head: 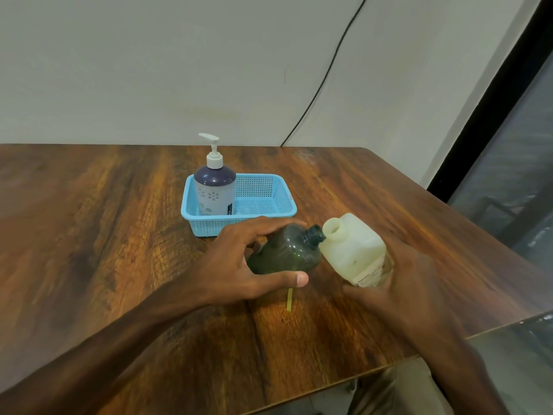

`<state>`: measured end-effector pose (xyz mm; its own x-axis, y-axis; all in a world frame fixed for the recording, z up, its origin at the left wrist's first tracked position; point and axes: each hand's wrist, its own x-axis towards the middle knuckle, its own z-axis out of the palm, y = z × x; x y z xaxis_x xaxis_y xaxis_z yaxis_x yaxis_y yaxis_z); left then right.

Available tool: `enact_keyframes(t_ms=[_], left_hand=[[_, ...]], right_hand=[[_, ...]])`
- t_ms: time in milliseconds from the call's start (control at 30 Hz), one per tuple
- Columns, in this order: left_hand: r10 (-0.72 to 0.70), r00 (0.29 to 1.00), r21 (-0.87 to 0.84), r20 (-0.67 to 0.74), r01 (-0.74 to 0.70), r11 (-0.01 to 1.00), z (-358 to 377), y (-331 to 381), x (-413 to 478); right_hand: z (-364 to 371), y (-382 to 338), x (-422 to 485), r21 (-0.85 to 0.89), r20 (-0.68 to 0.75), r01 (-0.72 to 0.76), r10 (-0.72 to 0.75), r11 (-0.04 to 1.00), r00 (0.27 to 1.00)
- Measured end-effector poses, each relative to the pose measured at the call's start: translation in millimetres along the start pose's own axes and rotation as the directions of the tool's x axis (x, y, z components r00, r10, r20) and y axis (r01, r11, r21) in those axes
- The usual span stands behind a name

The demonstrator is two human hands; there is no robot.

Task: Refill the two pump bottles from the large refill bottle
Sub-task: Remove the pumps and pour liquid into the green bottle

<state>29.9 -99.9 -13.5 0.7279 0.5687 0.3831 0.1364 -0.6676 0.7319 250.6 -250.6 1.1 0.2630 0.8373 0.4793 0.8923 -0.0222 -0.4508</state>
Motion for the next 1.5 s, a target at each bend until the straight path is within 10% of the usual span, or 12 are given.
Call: enact_keyframes(t_ms=[1500], left_hand=[[-0.009, 0.992, -0.084, -0.126, -0.001, 0.996, 6.7, -15.4, 6.9]], right_hand=[[-3.7, -1.4, 40.4, -0.055, -0.012, 0.186, -0.187, 0.981, 0.982]])
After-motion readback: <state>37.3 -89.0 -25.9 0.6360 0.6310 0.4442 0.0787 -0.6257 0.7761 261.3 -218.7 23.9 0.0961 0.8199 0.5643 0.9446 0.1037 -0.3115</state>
